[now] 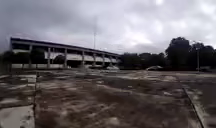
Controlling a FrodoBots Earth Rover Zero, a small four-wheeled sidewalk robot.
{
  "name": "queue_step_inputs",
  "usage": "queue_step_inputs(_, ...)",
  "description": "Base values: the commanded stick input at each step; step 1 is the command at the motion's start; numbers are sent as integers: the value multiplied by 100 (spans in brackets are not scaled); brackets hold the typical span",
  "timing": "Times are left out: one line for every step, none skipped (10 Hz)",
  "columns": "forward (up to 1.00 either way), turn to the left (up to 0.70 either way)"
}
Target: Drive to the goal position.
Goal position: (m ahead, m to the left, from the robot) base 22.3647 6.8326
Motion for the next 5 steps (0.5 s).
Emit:
queue_step_inputs(70, 0)
queue_step_inputs(70, 0)
queue_step_inputs(70, 0)
queue_step_inputs(70, 0)
queue_step_inputs(70, 0)
